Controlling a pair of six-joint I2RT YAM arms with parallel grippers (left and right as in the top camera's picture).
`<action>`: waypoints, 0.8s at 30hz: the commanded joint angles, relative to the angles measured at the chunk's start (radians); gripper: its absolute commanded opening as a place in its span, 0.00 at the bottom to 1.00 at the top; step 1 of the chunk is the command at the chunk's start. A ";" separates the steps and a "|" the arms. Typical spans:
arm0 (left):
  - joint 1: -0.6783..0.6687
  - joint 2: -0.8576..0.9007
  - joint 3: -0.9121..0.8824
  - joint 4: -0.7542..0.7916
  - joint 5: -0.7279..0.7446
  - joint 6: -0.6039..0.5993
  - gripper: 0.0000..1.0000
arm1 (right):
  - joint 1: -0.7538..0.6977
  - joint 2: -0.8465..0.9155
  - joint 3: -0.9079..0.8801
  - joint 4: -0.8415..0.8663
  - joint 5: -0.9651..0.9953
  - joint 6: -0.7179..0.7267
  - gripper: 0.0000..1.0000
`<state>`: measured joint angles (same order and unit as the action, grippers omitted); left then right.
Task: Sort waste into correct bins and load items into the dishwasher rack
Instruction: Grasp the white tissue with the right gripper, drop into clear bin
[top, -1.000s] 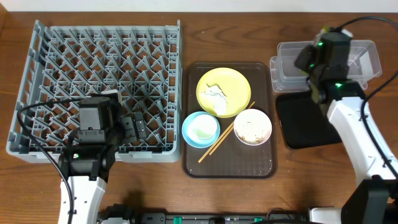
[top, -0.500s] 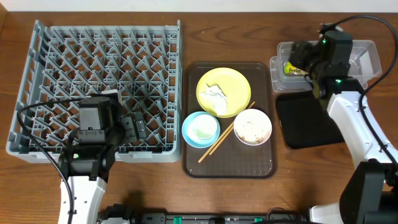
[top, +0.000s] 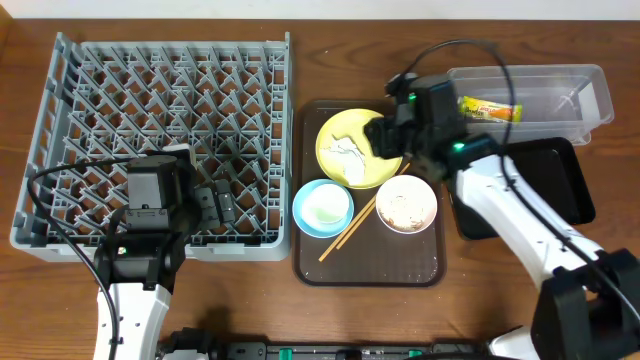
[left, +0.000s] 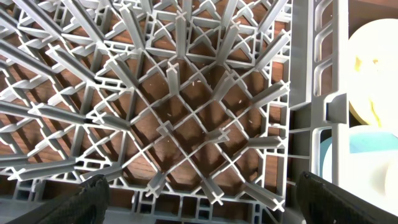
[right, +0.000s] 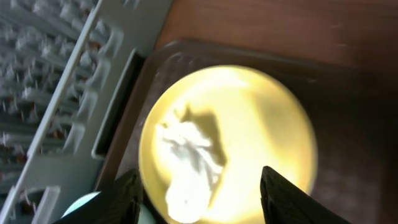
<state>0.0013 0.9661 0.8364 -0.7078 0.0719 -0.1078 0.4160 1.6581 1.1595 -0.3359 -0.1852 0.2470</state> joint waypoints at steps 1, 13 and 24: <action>-0.005 0.000 0.025 -0.002 0.002 -0.006 0.97 | 0.048 0.070 0.010 -0.003 0.058 -0.027 0.56; -0.005 0.000 0.025 -0.002 0.002 -0.006 0.96 | 0.115 0.246 0.010 0.042 0.058 -0.015 0.34; -0.005 0.000 0.025 -0.002 0.003 -0.006 0.96 | 0.108 0.246 0.012 0.050 0.058 -0.016 0.07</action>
<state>0.0013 0.9661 0.8364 -0.7078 0.0719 -0.1078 0.5232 1.9076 1.1595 -0.2913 -0.1341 0.2295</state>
